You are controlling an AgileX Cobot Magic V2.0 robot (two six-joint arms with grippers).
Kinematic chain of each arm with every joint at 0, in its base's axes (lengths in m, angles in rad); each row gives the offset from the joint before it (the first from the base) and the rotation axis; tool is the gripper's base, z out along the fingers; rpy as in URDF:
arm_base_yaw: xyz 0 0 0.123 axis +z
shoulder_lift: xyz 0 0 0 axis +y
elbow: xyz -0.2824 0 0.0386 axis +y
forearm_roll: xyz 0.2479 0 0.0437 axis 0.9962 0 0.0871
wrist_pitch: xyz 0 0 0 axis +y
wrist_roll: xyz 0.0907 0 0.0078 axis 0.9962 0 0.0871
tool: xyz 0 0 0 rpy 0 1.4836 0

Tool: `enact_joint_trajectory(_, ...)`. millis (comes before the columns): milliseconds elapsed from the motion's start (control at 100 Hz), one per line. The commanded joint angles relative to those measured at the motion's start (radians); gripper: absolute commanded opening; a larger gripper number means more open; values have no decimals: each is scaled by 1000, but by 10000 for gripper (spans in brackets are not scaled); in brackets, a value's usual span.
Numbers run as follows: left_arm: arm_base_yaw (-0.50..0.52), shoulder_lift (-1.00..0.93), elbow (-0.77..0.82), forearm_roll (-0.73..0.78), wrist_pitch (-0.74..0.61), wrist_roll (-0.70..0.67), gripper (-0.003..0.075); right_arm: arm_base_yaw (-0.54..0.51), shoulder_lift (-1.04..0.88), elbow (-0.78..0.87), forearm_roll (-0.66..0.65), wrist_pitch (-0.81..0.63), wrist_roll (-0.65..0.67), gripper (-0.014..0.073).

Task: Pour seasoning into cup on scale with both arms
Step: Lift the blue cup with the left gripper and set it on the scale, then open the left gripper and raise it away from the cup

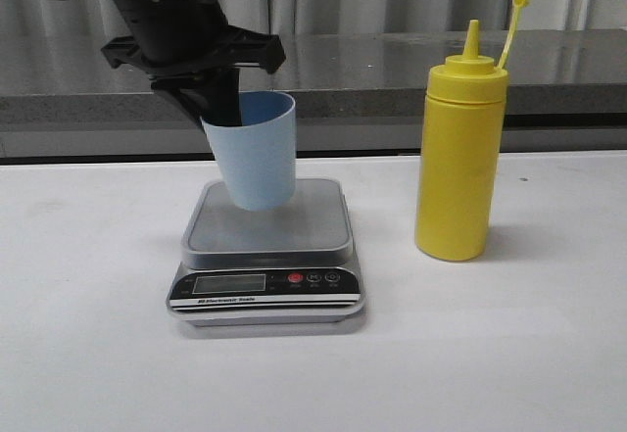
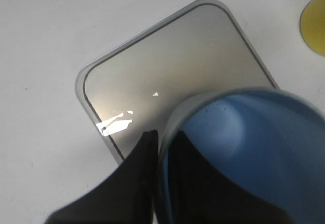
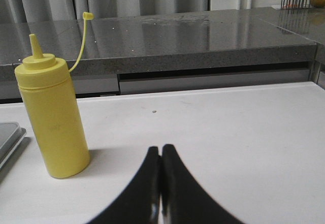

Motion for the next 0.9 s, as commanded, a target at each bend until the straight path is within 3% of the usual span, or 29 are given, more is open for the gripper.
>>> enact_joint_trajectory(0, -6, -42, -33, -19, -39, 9, 87, -5, -13, -3, -3, -81, -6, -67)
enact_joint_trajectory(170, -6, -42, -33, -19, -51, 9, 251, -5, -13, -3, -3, -81, -6, -67)
enact_joint_trajectory(260, -6, -42, -33, -19, -51, 9, 288, -5, -13, -3, -3, -81, -6, -67)
enact_joint_trajectory(550, -6, -86, -33, -19, -35, 5, 266, -5, -13, -3, -3, -81, -6, -67)
enact_joint_trajectory(890, -6, -233, -31, -8, -50, -29, 66, -5, -13, -3, -3, -81, -6, -67)
